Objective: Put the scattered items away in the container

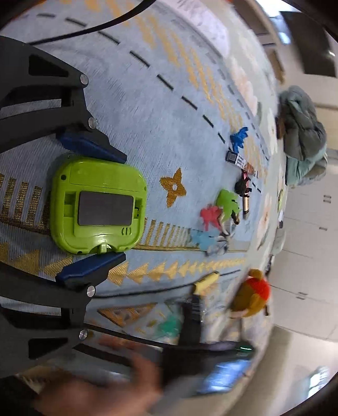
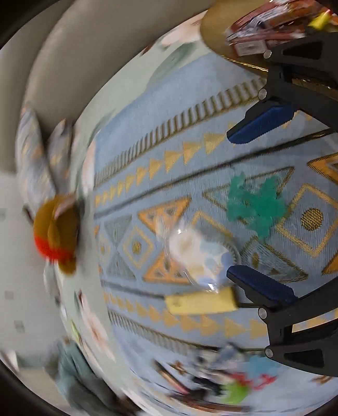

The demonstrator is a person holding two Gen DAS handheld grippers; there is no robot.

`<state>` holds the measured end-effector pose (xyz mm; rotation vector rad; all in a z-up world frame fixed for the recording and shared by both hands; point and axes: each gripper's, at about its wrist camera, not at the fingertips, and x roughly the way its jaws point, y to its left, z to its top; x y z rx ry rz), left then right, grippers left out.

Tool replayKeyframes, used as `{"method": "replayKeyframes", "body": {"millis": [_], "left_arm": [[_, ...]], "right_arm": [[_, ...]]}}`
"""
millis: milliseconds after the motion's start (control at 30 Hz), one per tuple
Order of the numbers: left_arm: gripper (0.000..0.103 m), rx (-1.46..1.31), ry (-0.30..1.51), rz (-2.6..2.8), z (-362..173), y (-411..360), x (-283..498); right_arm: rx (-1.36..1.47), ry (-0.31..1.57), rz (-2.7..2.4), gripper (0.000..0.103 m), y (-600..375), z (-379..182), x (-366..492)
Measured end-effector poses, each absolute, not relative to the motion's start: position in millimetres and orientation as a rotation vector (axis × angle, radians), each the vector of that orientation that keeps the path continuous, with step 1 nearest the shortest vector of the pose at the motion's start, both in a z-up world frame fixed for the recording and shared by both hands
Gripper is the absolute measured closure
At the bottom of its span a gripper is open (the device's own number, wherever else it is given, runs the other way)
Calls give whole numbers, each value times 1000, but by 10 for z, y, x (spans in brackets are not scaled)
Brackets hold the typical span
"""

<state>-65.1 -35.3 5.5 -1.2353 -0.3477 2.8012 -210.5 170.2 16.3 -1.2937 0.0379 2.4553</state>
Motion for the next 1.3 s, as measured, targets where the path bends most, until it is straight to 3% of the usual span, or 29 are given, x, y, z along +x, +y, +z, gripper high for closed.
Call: {"method": "replayKeyframes", "body": {"millis": [33, 100, 167, 267, 467, 567, 667, 733, 767, 800, 833, 933, 967, 1167, 1233, 1300], "left_arm": [[38, -1228, -362, 2796, 56, -369, -648], [38, -1228, -340, 2800, 57, -342, -638], [38, -1227, -335, 2802, 56, -327, -637], [38, -1221, -361, 2788, 56, -361, -634], [38, -1226, -330, 2787, 48, -352, -629], [38, -1226, -333, 2786, 48, -354, -623], [38, -1227, -333, 2787, 46, -347, -623], [38, -1229, -328, 2787, 40, -342, -625], [38, -1230, -326, 2787, 37, -340, -625], [38, -1231, -322, 2789, 37, -333, -626], [38, -1232, -318, 2790, 35, -332, -628], [38, -1232, -315, 2791, 35, -328, -627], [38, -1231, -317, 2790, 35, -331, -628], [38, -1236, -313, 2790, 33, -325, -628], [37, -1241, -297, 2794, 32, -311, -629], [35, -1241, -291, 2790, 29, -307, -629]], "right_arm": [[-1270, -5, 2471, 24, 1659, 126, -2062], [-1265, -11, 2494, 39, 1654, 120, -2005], [-1274, -4, 2516, 48, 1699, 137, -1968], [-1244, -40, 2547, 57, 1716, 181, -1911], [-1007, 120, 2764, 57, 1757, 505, -1388], [-948, 306, 2874, 56, 1848, 618, -1242], [-943, 256, 2914, 55, 1771, 671, -1212], [-843, 156, 2959, 53, 1675, 713, -1153], [-726, 51, 3000, 46, 1575, 756, -1067], [-627, -40, 3032, 31, 1501, 783, -1008], [-529, -131, 3064, 27, 1409, 803, -932], [-513, -300, 3160, 32, 1165, 818, -891], [-535, -289, 3180, 40, 1140, 815, -900], [-685, -98, 3155, 39, 1222, 682, -918], [-776, -41, 3128, 24, 1291, 635, -974], [-826, 2, 3101, 1, 1360, 585, -1056]]}}
